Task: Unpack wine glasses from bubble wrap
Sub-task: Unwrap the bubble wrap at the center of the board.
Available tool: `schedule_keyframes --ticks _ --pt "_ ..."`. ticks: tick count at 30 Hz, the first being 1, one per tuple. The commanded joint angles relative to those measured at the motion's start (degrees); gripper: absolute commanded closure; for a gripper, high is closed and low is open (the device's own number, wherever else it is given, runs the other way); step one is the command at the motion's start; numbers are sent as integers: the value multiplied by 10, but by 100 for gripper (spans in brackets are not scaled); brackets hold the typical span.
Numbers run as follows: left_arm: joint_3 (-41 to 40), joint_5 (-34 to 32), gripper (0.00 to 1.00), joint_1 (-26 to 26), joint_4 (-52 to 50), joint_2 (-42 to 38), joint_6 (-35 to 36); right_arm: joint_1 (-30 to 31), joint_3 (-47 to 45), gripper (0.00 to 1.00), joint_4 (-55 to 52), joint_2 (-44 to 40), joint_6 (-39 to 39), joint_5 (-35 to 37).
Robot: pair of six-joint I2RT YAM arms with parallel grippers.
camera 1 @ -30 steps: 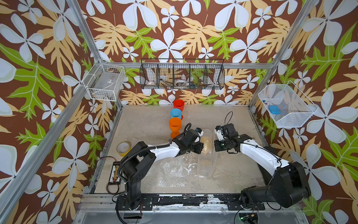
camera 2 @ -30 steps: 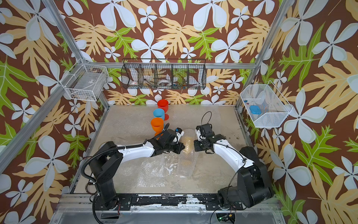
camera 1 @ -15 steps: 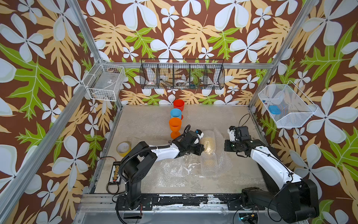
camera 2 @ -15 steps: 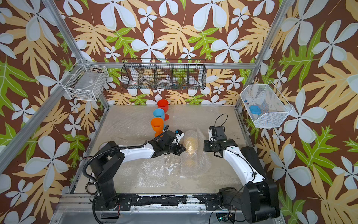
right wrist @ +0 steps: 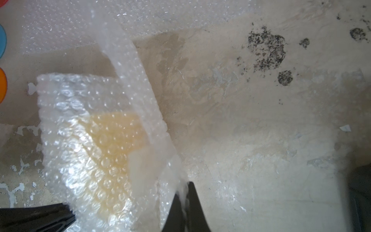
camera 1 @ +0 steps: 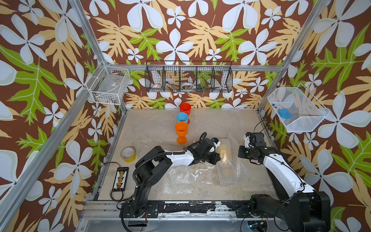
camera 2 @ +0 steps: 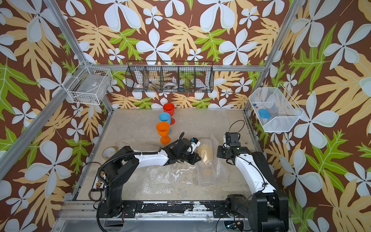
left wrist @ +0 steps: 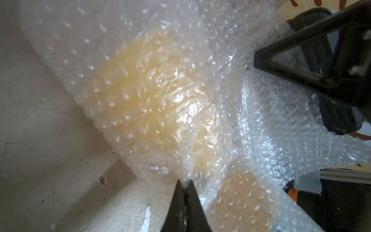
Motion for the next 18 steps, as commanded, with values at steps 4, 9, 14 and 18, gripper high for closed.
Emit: schedule_keyframes --ticks 4,9,14,18 --pt "8 6 100 0 6 15 -4 -10 2 94 10 9 -6 10" --pt "10 2 92 1 0 19 0 -18 -5 94 15 11 -6 9" --pt "3 -22 79 1 -19 -5 13 -20 -1 93 13 9 -5 15" --pt "-8 -36 74 7 -26 -36 20 -24 2 93 11 5 -3 20"
